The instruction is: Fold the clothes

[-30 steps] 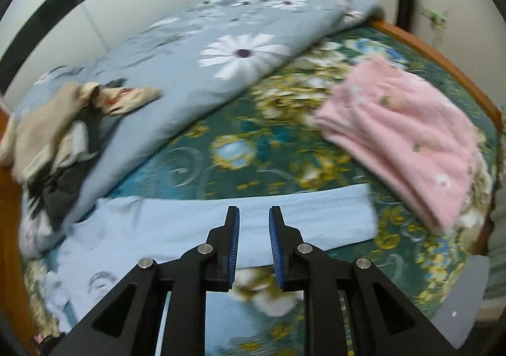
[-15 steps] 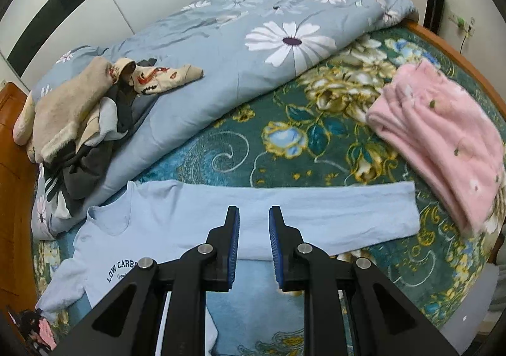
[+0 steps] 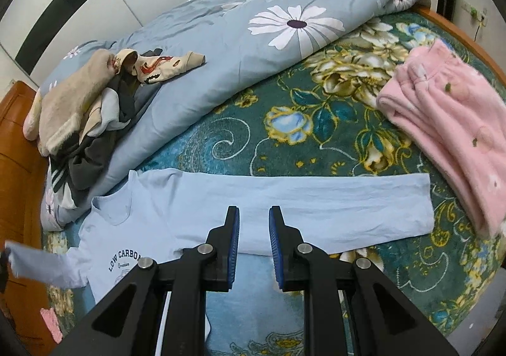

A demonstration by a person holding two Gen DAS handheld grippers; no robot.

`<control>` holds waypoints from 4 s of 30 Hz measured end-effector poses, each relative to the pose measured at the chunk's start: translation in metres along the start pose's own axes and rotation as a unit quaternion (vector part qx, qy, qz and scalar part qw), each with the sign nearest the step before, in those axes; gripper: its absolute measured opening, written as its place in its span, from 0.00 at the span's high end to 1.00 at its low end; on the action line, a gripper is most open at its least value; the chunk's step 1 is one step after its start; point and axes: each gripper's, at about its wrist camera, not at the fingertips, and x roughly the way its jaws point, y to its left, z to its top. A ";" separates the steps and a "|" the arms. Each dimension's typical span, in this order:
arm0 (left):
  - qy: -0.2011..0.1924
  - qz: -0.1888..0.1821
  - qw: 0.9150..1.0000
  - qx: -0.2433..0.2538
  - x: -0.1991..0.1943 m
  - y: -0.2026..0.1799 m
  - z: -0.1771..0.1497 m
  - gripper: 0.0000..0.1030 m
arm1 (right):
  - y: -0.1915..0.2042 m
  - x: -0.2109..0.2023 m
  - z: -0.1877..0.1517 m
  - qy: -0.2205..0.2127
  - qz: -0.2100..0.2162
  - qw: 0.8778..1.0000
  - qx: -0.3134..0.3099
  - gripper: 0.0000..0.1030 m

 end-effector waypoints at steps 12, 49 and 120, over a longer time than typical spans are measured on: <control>0.170 0.047 0.983 0.057 0.261 -0.097 -0.056 0.96 | -0.034 0.018 -0.017 0.041 0.010 0.999 0.027 0.82; -0.003 0.224 0.974 -0.033 0.106 0.146 -0.088 0.47 | 0.124 0.126 -0.010 0.143 0.113 0.982 -0.043 0.99; -0.125 0.088 0.973 -0.173 -0.038 0.178 -0.150 0.47 | 0.355 0.131 -0.051 0.138 0.217 0.955 -0.148 0.98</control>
